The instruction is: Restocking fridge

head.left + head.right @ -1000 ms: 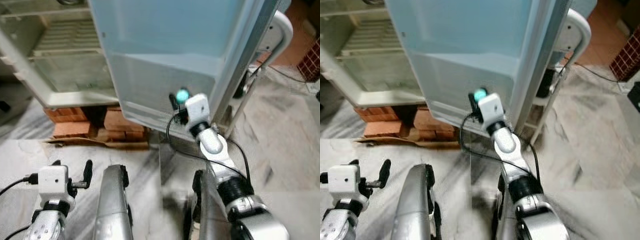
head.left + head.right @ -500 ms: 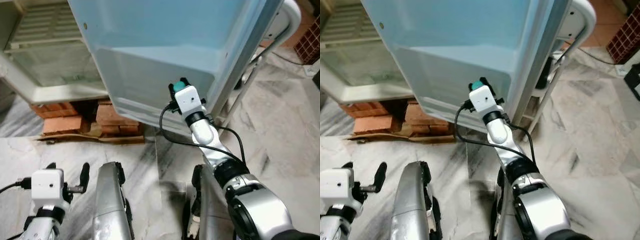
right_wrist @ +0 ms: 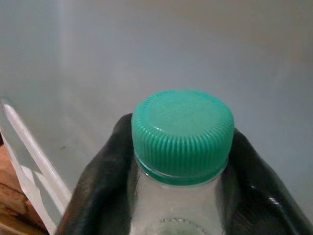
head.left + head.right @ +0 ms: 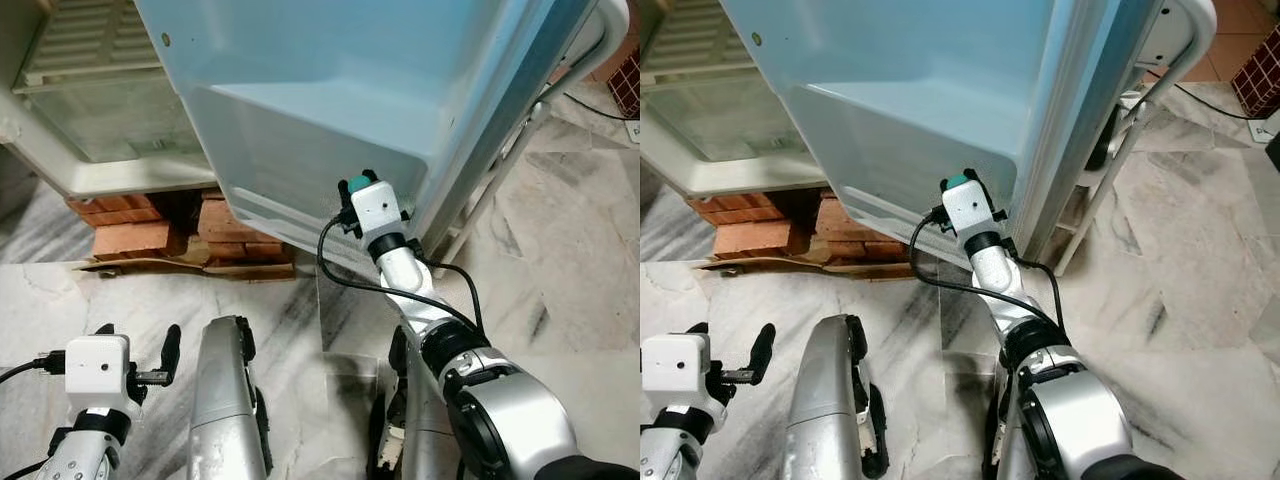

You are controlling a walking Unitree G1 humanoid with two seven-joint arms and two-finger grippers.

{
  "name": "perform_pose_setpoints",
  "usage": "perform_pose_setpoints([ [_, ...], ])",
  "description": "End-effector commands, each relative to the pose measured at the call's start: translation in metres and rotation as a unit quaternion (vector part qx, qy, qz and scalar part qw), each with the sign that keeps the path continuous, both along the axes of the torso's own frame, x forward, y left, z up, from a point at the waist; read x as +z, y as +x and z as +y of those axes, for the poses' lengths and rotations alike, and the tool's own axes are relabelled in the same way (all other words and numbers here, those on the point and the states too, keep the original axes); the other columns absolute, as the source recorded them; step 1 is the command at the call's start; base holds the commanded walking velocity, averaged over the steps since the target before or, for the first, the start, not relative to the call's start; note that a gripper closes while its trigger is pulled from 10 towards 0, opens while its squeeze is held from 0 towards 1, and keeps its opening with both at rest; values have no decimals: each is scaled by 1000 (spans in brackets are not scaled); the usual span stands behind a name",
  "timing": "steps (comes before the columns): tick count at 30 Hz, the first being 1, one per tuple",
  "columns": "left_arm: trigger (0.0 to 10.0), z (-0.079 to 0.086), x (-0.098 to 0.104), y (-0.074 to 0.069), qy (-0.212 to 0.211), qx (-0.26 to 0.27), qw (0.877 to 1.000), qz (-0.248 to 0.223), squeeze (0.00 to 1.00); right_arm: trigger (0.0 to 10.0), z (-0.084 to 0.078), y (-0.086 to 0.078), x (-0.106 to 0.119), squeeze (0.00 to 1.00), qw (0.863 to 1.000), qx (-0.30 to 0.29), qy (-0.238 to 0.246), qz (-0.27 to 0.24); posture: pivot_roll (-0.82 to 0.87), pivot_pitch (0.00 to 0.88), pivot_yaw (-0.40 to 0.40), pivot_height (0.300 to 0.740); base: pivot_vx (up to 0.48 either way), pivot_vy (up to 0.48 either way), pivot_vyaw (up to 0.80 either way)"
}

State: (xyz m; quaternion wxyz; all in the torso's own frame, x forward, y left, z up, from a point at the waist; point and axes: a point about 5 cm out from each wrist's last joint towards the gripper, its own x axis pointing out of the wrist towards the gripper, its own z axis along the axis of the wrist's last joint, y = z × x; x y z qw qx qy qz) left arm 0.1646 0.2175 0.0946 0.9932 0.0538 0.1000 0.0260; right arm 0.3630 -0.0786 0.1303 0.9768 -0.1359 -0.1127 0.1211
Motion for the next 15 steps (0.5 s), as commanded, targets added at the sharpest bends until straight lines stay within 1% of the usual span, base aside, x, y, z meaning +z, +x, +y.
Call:
perform_pose_setpoints([
  [1,10000,-1,-4,-1,2,-4,1000,14,0,10000,-7,0,-6,1000,1000,-12,12,17,184,295,14,532,0,0,0],
  [2,10000,-1,-4,-1,2,-4,1000,14,0,10000,-7,0,-6,1000,1000,-12,12,17,184,295,14,532,0,0,0],
  [4,10000,-1,-6,2,0,-3,1000,14,0,10000,-8,4,5,1000,1000,-14,26,-2,177,288,12,532,0,0,0],
  [5,10000,-1,-6,3,0,-3,1000,14,0,10000,-8,4,6,1000,999,-14,29,-4,176,286,12,532,0,0,0],
  [7,10000,-1,-6,5,0,-3,1000,13,0,10000,-5,5,15,1000,999,-4,29,-26,168,276,10,532,0,0,0],
  [8,10000,-1,-6,5,0,-3,1000,13,0,10000,-5,5,15,1000,999,-4,29,-26,168,276,10,532,0,0,0],
  [10,10000,-2,-7,8,-1,-3,1000,12,0,10000,-2,4,20,1000,999,5,31,-43,164,268,9,532,0,0,0],
  [15,10000,-2,-7,14,0,-4,1000,7,0,10000,-1,3,24,1000,998,14,39,-55,152,247,8,532,0,0,0],
])
